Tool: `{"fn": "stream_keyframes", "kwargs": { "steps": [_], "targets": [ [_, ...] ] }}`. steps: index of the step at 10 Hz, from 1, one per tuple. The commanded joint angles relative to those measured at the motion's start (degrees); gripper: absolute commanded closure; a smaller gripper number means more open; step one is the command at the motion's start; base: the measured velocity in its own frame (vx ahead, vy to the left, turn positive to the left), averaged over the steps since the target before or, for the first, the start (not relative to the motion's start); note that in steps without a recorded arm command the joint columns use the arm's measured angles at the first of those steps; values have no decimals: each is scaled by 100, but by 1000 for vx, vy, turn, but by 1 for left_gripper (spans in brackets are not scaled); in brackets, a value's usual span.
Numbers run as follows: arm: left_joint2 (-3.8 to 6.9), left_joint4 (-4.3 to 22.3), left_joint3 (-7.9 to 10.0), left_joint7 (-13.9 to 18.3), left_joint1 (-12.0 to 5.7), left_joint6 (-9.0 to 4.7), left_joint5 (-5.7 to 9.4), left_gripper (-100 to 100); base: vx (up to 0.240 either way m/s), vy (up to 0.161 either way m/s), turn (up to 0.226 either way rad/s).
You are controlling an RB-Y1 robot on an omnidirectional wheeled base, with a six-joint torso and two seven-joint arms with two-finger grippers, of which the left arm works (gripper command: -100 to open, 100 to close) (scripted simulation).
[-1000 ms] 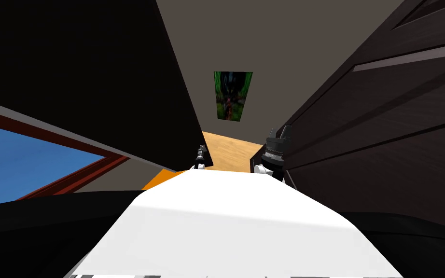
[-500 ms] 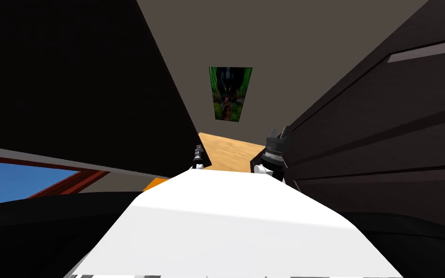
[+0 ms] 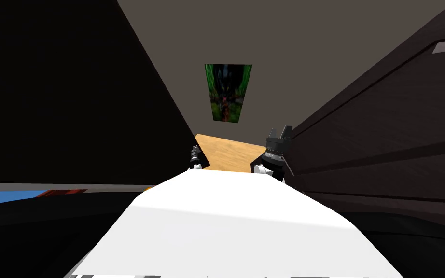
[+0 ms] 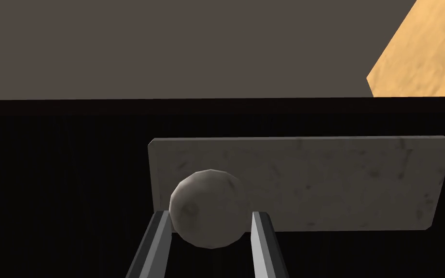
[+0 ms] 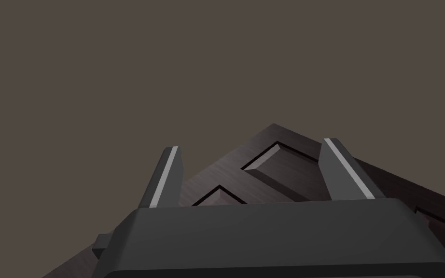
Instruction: Push the door open
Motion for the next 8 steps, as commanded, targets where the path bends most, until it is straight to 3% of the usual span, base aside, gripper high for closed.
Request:
{"fn": "stream_keyframes", "kwargs": {
  "steps": [1,2,3,4,8],
  "targets": [
    [29,-112,167,-111,53,4,131,100,150,-1,-32],
    [25,-158,263,-185,88,10,227,100,151,28,-3],
    [25,-158,263,-185,88,10,227,100,106,35,9],
    [15,-61,254,-169,38,16,225,-100,-23,-92,53],
    [-54,-98,301,-221,19,90,264,-100,-140,-202,52]
  ]
}}
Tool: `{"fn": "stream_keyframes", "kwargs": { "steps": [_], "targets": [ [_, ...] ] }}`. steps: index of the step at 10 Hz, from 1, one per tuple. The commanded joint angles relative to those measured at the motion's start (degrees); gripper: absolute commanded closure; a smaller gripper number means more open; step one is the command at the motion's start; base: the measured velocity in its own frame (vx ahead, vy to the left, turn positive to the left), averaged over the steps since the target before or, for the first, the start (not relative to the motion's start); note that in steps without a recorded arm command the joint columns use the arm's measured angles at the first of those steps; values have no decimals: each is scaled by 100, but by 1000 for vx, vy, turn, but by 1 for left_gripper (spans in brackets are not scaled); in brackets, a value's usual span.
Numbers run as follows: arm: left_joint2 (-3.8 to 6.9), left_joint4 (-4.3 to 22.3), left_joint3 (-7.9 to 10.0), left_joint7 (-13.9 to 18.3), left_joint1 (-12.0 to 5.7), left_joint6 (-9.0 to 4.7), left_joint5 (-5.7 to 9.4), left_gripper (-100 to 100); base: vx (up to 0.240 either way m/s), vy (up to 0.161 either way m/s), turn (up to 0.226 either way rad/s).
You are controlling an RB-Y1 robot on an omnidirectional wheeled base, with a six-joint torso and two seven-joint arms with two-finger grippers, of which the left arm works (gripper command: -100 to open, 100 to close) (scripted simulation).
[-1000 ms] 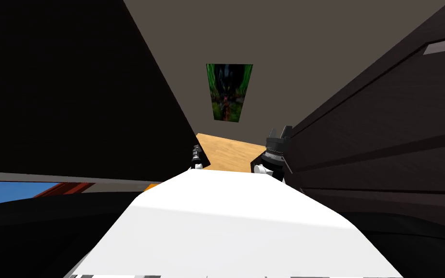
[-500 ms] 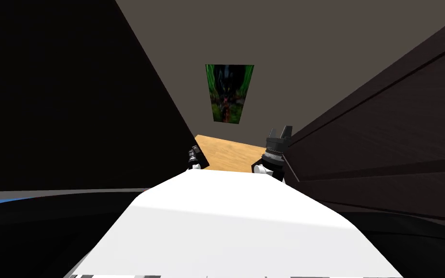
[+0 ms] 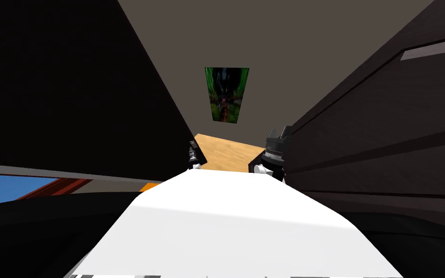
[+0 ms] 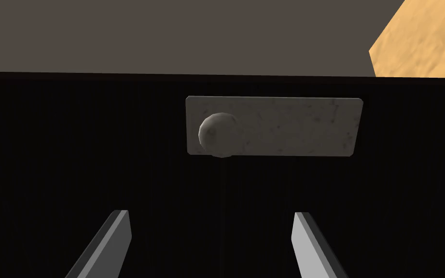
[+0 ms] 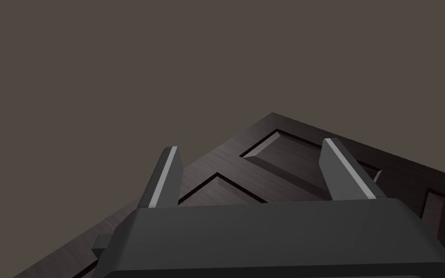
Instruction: Push the door open
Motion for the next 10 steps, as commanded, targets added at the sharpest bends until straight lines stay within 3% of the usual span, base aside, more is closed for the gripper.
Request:
{"fn": "stream_keyframes", "kwargs": {
  "steps": [1,4,10],
  "targets": [
    [-34,-11,19,-21,-8,31,17,-100,-157,-184,70],
    [-26,20,37,-25,-6,-6,28,-100,-40,-54,9],
    [-21,76,97,-31,32,-148,61,-100,217,137,-37]
  ]
}}
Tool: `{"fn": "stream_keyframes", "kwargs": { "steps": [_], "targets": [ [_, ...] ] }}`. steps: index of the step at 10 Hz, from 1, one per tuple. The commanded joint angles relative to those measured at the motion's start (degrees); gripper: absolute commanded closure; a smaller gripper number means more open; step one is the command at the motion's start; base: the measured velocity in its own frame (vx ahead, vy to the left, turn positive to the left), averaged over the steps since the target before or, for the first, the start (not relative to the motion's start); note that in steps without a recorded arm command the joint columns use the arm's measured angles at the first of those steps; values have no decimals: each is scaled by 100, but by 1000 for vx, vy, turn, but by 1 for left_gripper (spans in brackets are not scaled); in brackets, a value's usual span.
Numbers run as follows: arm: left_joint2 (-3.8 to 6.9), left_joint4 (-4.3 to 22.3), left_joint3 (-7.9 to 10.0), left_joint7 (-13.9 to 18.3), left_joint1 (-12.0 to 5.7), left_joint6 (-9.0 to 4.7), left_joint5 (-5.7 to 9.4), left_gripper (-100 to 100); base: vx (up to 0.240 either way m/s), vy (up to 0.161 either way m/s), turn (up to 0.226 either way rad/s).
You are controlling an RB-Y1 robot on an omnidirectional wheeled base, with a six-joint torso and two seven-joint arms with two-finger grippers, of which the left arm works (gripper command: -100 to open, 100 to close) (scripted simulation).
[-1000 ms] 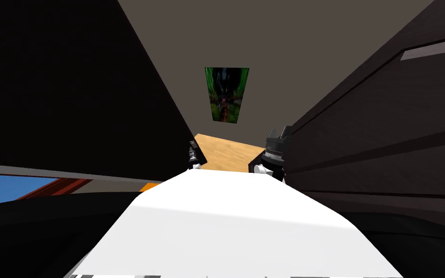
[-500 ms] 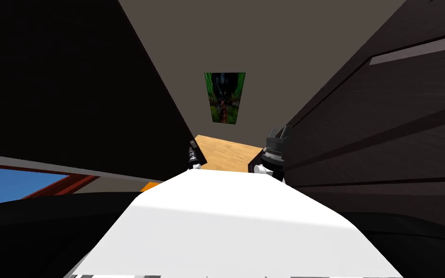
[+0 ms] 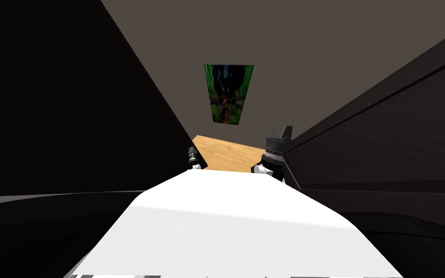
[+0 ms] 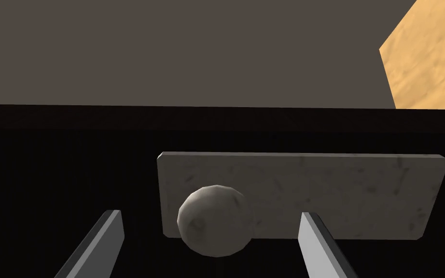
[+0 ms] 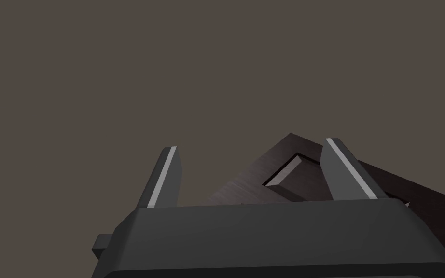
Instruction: Push the door open
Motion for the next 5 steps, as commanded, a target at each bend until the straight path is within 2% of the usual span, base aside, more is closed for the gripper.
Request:
{"fn": "stream_keyframes", "kwargs": {
  "steps": [1,2,5],
  "targets": [
    [0,0,0,0,0,0,0,-100,102,54,-6],
    [0,0,0,0,0,0,0,100,-22,-12,7],
    [0,0,0,0,0,0,0,100,-28,-15,-2]
  ]
}}
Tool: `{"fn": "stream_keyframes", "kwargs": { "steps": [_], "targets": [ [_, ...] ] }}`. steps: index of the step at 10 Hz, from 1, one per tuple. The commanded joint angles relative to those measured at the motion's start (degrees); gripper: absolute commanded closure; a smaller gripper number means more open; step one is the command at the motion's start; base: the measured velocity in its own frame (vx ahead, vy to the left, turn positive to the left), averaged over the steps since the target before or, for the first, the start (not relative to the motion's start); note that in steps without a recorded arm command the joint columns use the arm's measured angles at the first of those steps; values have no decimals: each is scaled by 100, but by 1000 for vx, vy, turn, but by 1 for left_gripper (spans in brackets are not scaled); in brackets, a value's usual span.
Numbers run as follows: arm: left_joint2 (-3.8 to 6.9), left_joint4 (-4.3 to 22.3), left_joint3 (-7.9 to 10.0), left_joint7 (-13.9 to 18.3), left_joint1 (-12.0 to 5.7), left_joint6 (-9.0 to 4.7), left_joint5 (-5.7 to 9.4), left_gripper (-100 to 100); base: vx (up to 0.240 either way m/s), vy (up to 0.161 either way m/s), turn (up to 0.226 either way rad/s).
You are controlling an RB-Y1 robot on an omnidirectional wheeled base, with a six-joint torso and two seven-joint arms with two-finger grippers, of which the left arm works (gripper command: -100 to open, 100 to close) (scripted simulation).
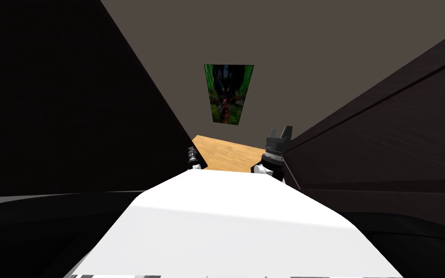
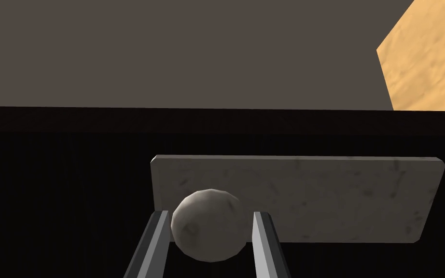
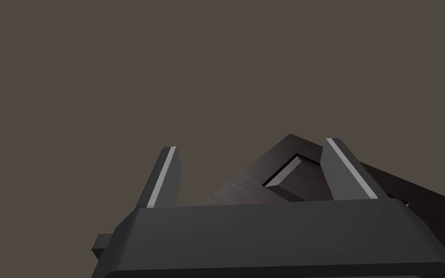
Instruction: Push the door open
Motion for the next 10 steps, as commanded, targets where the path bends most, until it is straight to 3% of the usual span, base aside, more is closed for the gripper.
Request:
{"fn": "stream_keyframes", "kwargs": {
  "steps": [1,3,10],
  "targets": [
    [3,-7,2,3,-4,-10,1,100,-8,-6,1],
    [19,6,75,-31,6,14,50,100,43,-3,9],
    [95,3,504,-203,-1,58,327,100,202,28,44]
  ]
}}
